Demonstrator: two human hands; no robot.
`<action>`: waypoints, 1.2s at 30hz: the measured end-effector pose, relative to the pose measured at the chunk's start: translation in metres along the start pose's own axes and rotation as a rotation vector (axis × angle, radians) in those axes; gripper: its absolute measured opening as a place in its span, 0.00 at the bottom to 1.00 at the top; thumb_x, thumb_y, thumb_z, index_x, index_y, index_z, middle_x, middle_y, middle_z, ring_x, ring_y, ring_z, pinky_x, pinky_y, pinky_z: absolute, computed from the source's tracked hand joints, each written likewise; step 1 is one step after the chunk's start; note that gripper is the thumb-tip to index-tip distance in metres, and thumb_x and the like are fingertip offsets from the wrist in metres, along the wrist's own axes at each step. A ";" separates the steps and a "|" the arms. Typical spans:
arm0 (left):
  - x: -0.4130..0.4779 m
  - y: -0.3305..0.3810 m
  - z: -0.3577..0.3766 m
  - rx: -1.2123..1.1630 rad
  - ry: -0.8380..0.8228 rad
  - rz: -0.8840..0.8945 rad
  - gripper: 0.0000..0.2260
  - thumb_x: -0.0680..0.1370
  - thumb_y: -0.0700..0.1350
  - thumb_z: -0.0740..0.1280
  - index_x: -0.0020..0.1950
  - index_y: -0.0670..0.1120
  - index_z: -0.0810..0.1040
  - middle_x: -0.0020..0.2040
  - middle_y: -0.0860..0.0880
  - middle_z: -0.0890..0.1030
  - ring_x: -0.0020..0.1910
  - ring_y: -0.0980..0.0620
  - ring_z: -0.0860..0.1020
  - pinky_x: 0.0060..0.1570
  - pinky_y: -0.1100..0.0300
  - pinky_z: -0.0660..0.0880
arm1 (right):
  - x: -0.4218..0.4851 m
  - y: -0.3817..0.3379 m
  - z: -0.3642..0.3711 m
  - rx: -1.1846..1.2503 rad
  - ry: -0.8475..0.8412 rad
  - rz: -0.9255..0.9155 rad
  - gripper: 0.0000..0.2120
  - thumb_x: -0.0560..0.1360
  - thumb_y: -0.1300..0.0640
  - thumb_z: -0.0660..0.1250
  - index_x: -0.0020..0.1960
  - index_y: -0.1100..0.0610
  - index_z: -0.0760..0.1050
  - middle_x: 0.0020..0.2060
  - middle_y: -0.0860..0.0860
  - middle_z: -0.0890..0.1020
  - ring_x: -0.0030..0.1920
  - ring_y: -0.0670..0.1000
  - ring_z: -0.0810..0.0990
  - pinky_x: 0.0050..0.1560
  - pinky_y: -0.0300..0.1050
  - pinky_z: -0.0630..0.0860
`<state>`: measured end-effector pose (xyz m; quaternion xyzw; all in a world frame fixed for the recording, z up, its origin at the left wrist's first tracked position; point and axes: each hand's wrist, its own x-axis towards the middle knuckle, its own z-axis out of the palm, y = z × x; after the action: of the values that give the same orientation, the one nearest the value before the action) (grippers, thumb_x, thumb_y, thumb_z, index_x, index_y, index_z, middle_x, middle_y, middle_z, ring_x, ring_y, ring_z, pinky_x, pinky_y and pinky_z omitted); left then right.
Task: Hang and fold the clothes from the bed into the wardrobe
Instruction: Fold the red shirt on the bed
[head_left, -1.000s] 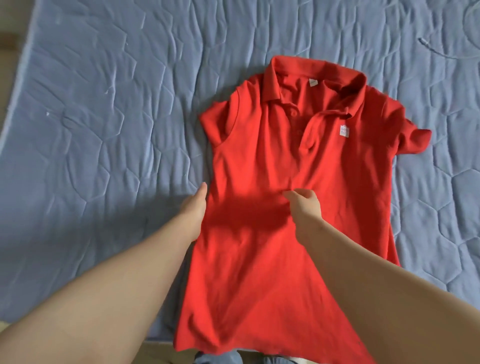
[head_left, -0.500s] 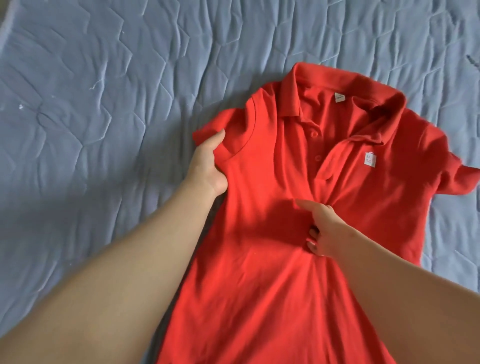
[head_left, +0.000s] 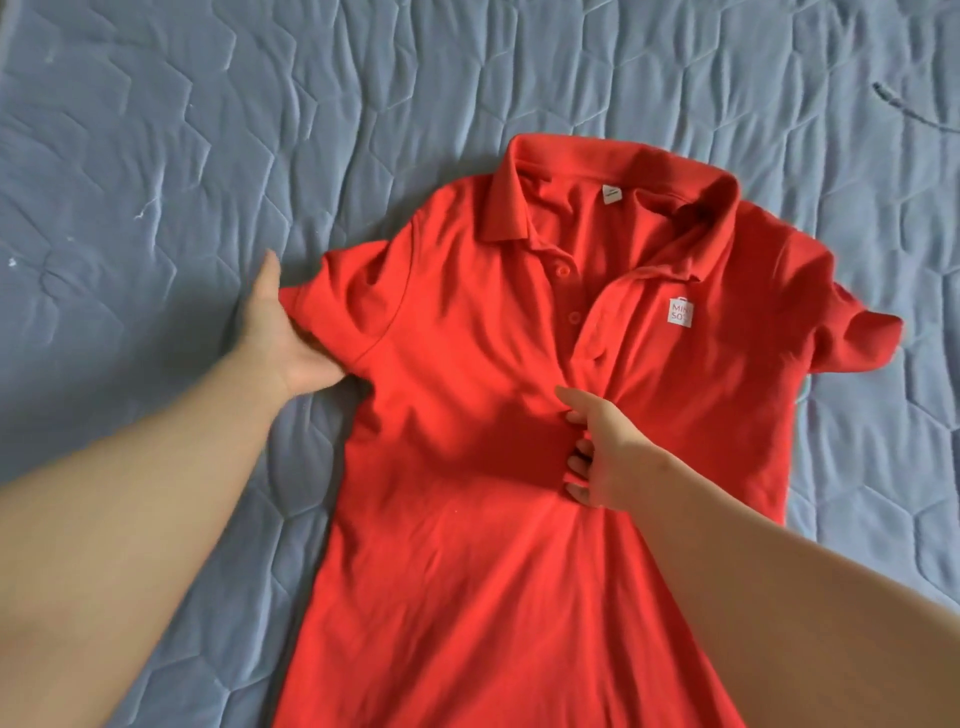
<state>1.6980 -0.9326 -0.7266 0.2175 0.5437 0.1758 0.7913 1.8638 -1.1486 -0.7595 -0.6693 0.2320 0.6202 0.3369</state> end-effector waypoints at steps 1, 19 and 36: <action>-0.002 0.006 0.001 0.093 0.008 -0.055 0.30 0.75 0.66 0.54 0.43 0.44 0.86 0.50 0.43 0.84 0.48 0.45 0.83 0.46 0.51 0.75 | 0.000 0.000 -0.001 -0.002 -0.005 0.004 0.14 0.68 0.42 0.69 0.44 0.50 0.72 0.42 0.47 0.69 0.51 0.50 0.69 0.51 0.49 0.64; 0.003 0.039 0.041 0.334 0.182 0.119 0.06 0.78 0.44 0.63 0.42 0.48 0.76 0.31 0.53 0.83 0.33 0.58 0.81 0.42 0.60 0.78 | -0.003 -0.004 0.004 0.070 0.024 -0.023 0.24 0.70 0.43 0.67 0.63 0.53 0.70 0.40 0.47 0.67 0.49 0.51 0.67 0.50 0.47 0.63; 0.013 0.023 0.008 0.737 0.311 0.061 0.22 0.73 0.49 0.71 0.64 0.46 0.70 0.58 0.48 0.79 0.48 0.51 0.81 0.46 0.52 0.80 | 0.005 0.001 0.016 0.049 0.164 -0.088 0.28 0.70 0.45 0.68 0.66 0.53 0.68 0.51 0.49 0.70 0.40 0.48 0.68 0.46 0.48 0.63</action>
<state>1.7094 -0.9080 -0.7225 0.4737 0.6770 0.0232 0.5628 1.8528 -1.1374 -0.7651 -0.7191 0.2442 0.5419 0.3599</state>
